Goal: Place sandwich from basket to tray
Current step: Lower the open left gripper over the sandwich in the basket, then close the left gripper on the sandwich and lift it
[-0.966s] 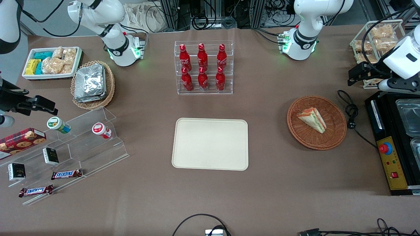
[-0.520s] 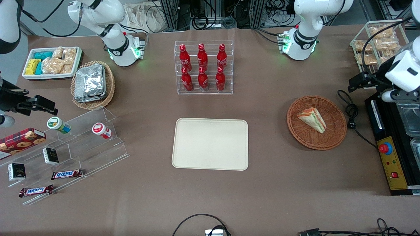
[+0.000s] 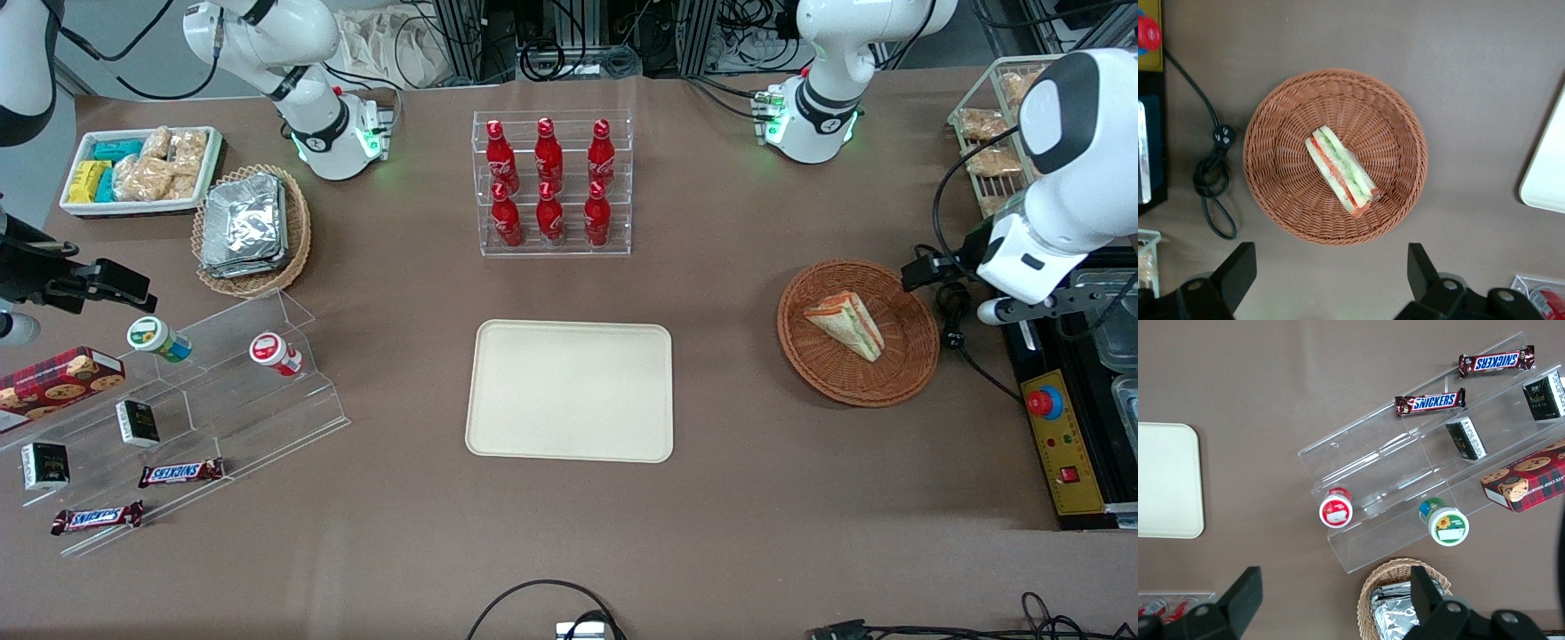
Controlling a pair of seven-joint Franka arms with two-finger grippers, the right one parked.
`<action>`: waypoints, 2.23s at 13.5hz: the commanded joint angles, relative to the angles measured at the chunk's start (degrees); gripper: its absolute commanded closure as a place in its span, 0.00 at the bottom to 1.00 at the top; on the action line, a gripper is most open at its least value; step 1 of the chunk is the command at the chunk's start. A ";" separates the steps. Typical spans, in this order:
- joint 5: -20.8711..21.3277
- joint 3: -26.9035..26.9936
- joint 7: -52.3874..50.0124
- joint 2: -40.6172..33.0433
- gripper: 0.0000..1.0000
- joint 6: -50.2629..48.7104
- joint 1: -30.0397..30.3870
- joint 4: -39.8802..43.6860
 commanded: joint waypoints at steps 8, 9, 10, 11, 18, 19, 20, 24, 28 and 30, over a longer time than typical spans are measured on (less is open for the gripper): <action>3.27 -2.28 -19.21 -4.26 0.00 16.95 -0.57 -19.03; 4.41 -2.89 -22.02 -4.08 0.00 18.80 -0.57 -20.53; 5.03 -3.68 -24.58 -4.08 0.00 20.91 -0.57 -22.11; 5.04 -4.64 -26.95 -3.91 0.00 22.84 -0.57 -23.60; 8.47 -5.09 -33.73 -0.31 0.00 35.24 -0.04 -29.68; 8.47 -5.09 -35.31 0.57 0.00 36.65 -0.04 -29.77; 8.64 -5.09 -36.72 1.53 0.00 37.44 -0.04 -29.77; 10.14 -5.01 -40.42 5.49 0.00 42.10 -0.04 -29.77; 12.41 -4.83 -40.77 7.52 0.00 44.04 0.14 -30.03; 13.04 -4.65 -41.91 8.31 0.13 44.83 0.14 -30.04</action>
